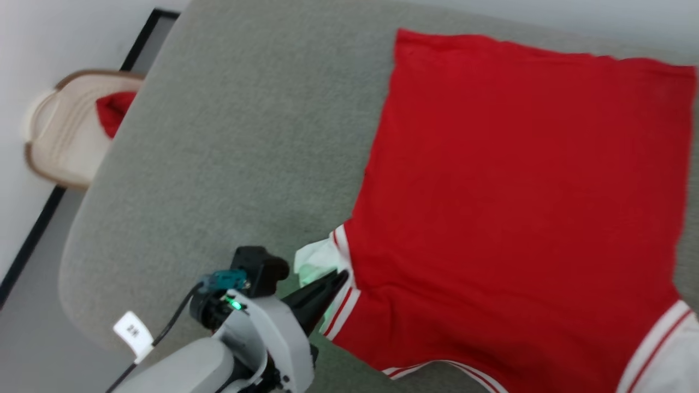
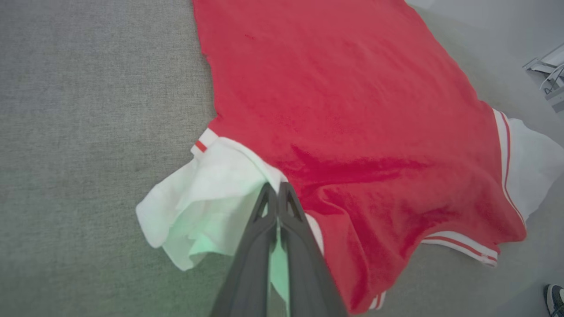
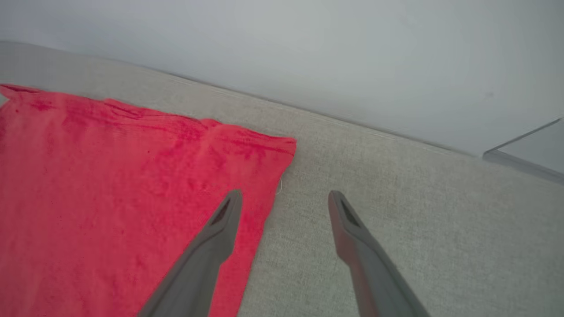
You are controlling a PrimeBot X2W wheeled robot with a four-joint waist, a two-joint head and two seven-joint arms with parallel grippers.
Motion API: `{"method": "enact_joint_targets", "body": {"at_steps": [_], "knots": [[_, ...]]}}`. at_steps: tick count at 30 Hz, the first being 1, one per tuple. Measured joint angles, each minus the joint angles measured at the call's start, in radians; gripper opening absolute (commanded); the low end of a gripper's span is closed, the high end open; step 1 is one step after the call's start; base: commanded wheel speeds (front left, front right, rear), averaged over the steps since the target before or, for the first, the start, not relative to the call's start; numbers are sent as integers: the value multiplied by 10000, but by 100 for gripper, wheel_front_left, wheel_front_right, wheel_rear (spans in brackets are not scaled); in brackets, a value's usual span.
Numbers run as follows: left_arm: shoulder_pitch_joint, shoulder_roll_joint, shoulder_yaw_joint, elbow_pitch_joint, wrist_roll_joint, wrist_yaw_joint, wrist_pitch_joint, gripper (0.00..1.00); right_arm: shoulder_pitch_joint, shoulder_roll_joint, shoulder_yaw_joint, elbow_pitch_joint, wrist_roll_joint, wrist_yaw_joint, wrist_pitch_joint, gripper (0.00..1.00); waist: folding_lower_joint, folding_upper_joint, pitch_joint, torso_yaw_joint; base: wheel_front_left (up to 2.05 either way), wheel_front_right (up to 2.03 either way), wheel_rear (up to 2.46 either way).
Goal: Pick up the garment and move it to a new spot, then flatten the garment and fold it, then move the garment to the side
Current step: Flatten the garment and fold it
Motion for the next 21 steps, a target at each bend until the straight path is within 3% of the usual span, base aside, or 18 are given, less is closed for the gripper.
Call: {"method": "enact_joint_targets", "body": {"at_steps": [9, 15, 16, 17, 18, 21], "knots": [[-574, -750, -234, 800, 176, -619, -134, 0, -1190, 345, -911, 2297, -1580, 0, 709, 100, 1, 0, 958, 894, 0, 0, 0], [-731, -1112, -320, 1273, 190, -961, -328, 0, -1694, 410, -1453, 2926, -2529, -6, 932, 100, 0, 0, 1432, 1379, 0, 0, 0], [-754, -1156, -337, 1342, 190, -991, -357, 0, -1742, 401, -1486, 2959, -2631, -6, 986, 86, 0, 0, 1495, 1444, 0, 0, 0], [-781, -1204, -341, 1406, 188, -1049, -385, 0, -1786, 391, -1438, 2959, -2727, -13, 1035, 27, 0, 0, 1551, 1506, 0, 0, 0], [-810, -1241, -343, 1463, 186, -1074, -416, 0, -1806, 384, -1289, 2895, -2752, -44, 1129, 0, 1, 0, 1600, 1559, 0, 0, 0], [-836, -1319, -330, 1634, 169, -1170, -525, 0, -1825, 376, -976, 2685, -2533, -50, 1434, 0, 0, 0, 1703, 1663, 0, 0, 0]]}}
